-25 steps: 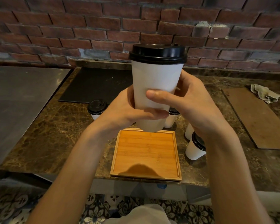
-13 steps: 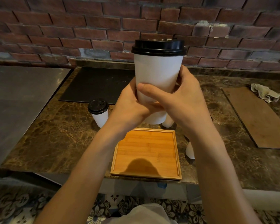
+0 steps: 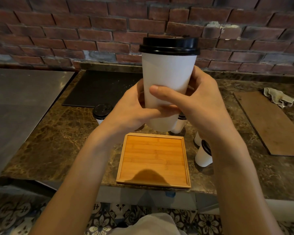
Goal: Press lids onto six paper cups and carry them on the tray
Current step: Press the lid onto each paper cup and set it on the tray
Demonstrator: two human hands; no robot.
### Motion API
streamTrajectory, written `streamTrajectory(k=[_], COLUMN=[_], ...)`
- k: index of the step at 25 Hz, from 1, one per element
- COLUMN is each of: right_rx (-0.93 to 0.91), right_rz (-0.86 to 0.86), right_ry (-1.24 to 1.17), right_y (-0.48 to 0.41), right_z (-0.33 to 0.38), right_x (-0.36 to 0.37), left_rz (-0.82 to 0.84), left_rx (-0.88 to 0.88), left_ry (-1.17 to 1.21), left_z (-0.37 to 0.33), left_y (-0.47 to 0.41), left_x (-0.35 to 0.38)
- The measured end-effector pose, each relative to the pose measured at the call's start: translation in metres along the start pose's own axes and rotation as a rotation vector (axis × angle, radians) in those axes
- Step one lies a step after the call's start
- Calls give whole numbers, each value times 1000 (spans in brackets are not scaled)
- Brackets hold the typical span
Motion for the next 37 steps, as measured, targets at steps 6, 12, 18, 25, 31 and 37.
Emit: streamTrajectory(k=[6, 12, 18, 25, 31, 37], right_rx=[-54, -35, -27, -1, 12, -11], right_rz=[123, 194, 139, 18, -69, -86], right_ry=[-122, -203, -139, 19, 104, 66], right_y=[-1, 2, 2, 3, 2, 4], right_z=[-4, -8, -5, -2, -4, -5], right_x=[-8, -8, -7, -4, 3, 3], left_rz=[172, 248, 141, -26, -86, -75], left_rx=[-38, -34, -15, -2, 14, 4], left_ry=[93, 148, 113, -24, -71, -84], left_z=[-4, -1, 0, 1, 7, 1], left_y=[2, 6, 4, 1, -2, 0], left_x=[-7, -7, -4, 3, 9, 7])
Point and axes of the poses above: each hand's wrist, its own y-axis away from the middle knuckle, its own x-axis out of the palm, z = x × y, the point moved 1 cm from there along -y, towards the middle knuckle
